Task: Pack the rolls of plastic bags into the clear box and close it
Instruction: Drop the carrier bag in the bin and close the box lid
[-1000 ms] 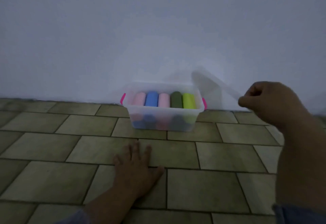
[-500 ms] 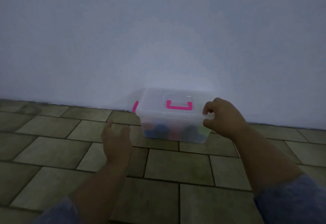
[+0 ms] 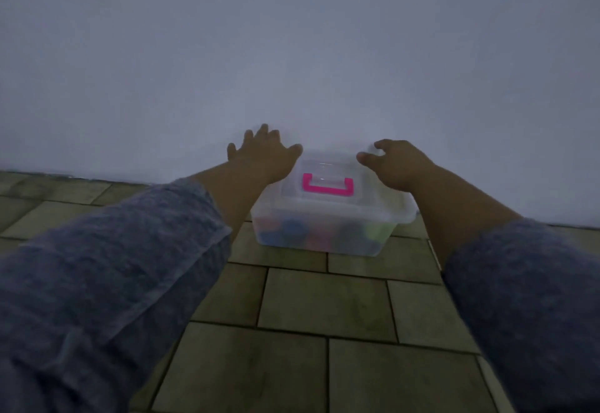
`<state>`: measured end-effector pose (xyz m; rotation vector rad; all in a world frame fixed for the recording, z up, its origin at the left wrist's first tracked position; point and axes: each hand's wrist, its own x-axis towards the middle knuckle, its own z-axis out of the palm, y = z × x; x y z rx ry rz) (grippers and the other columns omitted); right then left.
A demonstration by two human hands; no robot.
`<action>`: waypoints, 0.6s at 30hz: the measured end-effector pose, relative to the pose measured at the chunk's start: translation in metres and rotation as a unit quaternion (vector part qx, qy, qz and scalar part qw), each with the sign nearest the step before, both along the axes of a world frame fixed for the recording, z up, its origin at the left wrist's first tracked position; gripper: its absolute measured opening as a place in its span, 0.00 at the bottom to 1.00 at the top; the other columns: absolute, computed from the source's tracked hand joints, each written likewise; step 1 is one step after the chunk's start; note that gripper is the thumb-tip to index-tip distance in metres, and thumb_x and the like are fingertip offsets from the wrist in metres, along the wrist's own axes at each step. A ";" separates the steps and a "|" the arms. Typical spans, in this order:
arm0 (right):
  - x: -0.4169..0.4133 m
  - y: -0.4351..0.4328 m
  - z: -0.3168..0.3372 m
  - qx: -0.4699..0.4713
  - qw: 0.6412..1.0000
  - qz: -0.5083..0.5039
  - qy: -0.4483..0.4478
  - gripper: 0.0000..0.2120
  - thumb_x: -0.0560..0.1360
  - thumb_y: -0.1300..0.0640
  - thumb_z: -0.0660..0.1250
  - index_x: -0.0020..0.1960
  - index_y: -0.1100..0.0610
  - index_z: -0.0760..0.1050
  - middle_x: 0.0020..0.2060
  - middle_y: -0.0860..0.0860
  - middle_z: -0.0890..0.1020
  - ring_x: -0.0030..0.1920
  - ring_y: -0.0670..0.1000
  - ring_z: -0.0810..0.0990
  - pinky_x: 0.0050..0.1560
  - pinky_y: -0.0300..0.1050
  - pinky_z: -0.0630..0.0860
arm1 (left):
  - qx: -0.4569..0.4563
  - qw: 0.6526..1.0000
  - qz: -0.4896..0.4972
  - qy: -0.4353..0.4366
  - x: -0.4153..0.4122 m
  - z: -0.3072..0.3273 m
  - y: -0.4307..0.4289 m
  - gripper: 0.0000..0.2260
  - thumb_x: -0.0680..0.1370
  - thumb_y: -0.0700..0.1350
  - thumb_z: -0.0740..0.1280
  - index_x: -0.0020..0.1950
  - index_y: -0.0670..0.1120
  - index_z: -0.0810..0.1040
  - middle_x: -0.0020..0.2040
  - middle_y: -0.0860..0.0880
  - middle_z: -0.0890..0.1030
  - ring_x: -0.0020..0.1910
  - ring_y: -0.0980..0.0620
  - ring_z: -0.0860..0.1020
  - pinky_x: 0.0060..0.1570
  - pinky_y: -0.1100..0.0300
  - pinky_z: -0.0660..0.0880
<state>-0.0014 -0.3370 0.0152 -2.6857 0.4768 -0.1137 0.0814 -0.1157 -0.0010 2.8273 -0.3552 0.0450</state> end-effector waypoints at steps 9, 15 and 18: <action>0.013 0.013 -0.029 -0.128 0.990 0.026 0.057 0.42 0.71 0.27 0.50 0.75 0.54 0.59 0.72 0.62 0.62 0.70 0.62 0.62 0.69 0.54 0.59 | 0.043 0.996 0.010 0.078 0.000 -0.026 0.007 0.43 0.73 0.72 0.48 0.77 0.47 0.42 0.78 0.52 0.40 0.76 0.44 0.48 0.71 0.38 0.50; 0.008 0.014 -0.035 -0.066 0.996 0.001 0.053 0.44 0.68 0.24 0.47 0.76 0.49 0.55 0.76 0.55 0.54 0.75 0.58 0.52 0.72 0.61 0.54 | 0.075 0.994 0.029 0.069 -0.001 -0.021 0.003 0.45 0.70 0.75 0.47 0.77 0.48 0.44 0.78 0.52 0.43 0.76 0.42 0.53 0.69 0.35 0.46; 0.003 0.019 -0.041 -0.059 0.997 -0.041 -0.021 0.39 0.71 0.28 0.46 0.74 0.50 0.59 0.74 0.53 0.62 0.72 0.57 0.60 0.68 0.64 0.60 | 0.070 0.996 0.051 0.034 0.002 -0.017 0.000 0.42 0.71 0.73 0.47 0.77 0.48 0.51 0.77 0.48 0.52 0.72 0.39 0.60 0.68 0.36 0.49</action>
